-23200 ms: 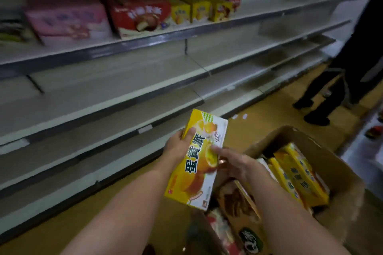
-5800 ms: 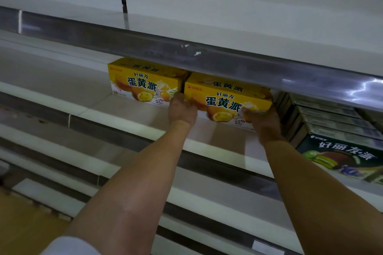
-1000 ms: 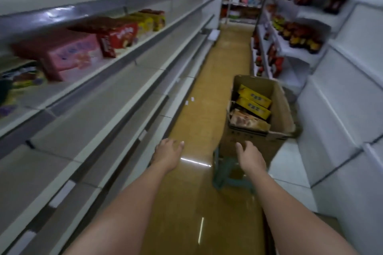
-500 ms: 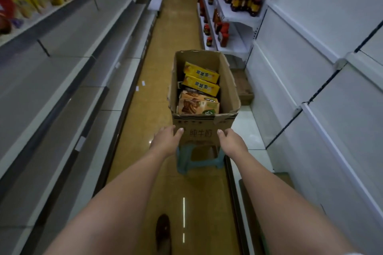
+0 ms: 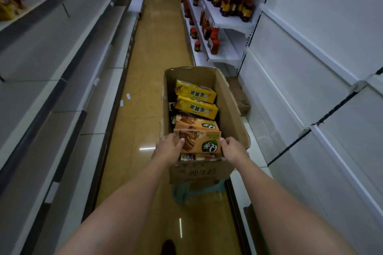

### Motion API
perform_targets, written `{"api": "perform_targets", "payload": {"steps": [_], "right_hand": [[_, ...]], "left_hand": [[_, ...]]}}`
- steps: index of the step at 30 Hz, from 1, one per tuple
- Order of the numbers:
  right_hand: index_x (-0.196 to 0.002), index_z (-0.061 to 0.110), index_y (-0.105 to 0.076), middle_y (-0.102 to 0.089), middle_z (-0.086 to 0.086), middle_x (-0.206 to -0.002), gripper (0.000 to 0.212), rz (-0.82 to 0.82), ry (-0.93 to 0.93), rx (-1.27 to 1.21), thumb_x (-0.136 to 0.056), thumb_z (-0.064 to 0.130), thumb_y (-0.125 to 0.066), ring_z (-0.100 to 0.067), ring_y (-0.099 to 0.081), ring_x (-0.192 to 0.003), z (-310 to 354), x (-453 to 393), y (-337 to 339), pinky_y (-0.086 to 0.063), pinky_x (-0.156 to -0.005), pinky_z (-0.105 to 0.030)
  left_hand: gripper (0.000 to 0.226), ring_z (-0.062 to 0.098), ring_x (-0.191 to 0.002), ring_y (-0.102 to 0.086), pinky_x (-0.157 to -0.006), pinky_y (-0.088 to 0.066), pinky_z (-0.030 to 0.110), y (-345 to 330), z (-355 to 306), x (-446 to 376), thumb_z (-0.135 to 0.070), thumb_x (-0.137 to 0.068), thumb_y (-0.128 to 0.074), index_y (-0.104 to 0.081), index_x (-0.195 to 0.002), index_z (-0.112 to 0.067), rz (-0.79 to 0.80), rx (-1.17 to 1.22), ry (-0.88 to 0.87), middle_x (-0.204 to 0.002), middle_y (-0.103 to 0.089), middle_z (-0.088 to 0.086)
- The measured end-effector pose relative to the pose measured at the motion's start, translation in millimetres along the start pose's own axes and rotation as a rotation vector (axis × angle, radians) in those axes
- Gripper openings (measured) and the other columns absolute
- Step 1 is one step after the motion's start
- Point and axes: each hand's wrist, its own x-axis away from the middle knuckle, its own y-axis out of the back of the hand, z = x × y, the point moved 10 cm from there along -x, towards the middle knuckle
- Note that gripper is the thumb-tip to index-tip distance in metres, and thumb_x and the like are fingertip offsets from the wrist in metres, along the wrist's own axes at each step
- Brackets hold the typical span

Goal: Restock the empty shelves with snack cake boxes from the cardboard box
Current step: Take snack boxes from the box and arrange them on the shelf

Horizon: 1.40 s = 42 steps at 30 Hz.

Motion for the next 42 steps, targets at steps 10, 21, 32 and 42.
{"api": "perform_targets", "payload": {"steps": [10,21,32,42], "right_hand": [[-0.129,0.009,-0.049,-0.059,-0.012,-0.125,0.046,0.096,-0.027,0.009,-0.102,0.042,-0.031,-0.028,-0.056,-0.113,8.3,-93.9,-14.3,-0.045,-0.09,-0.038],[-0.134,0.008,-0.045,-0.053,-0.012,-0.135,0.048,0.305,0.031,0.135,-0.102,0.041,-0.032,-0.029,-0.05,-0.122,24.7,-221.1,-12.4,-0.04,-0.094,-0.035],[-0.138,0.006,-0.04,-0.051,-0.014,-0.136,0.05,0.322,-0.017,0.053,-0.102,0.04,-0.035,-0.032,-0.049,-0.124,23.9,-313.8,-28.0,-0.041,-0.097,-0.038],[-0.14,0.003,-0.038,-0.041,-0.017,-0.143,0.056,0.249,-0.119,-0.045,-0.099,0.042,-0.041,-0.037,-0.044,-0.127,35.4,-382.7,-49.5,-0.04,-0.103,-0.042]], "left_hand": [[0.055,0.03,-0.131,-0.04,-0.106,-0.039,0.045,-29.8,-3.8,-87.1,-0.046,-0.098,-0.041,-0.032,-0.146,-0.021,0.114,-0.048,0.038,-0.144,-0.04,0.01],[0.059,0.033,-0.137,-0.029,-0.108,-0.032,0.043,-53.4,-8.9,-174.2,-0.046,-0.099,-0.039,-0.026,-0.149,-0.018,0.146,-0.047,0.263,-0.151,-0.029,0.012],[0.062,0.034,-0.138,-0.028,-0.11,-0.031,0.045,-66.0,-22.8,-256.0,-0.04,-0.098,-0.045,-0.021,-0.15,-0.018,0.101,0.03,0.308,-0.152,-0.026,0.014],[0.076,0.038,-0.14,-0.025,-0.112,-0.029,0.052,-60.8,-18.0,-340.6,-0.04,-0.094,-0.054,-0.01,-0.153,-0.02,-0.042,0.226,0.39,-0.157,-0.013,0.013]]}}
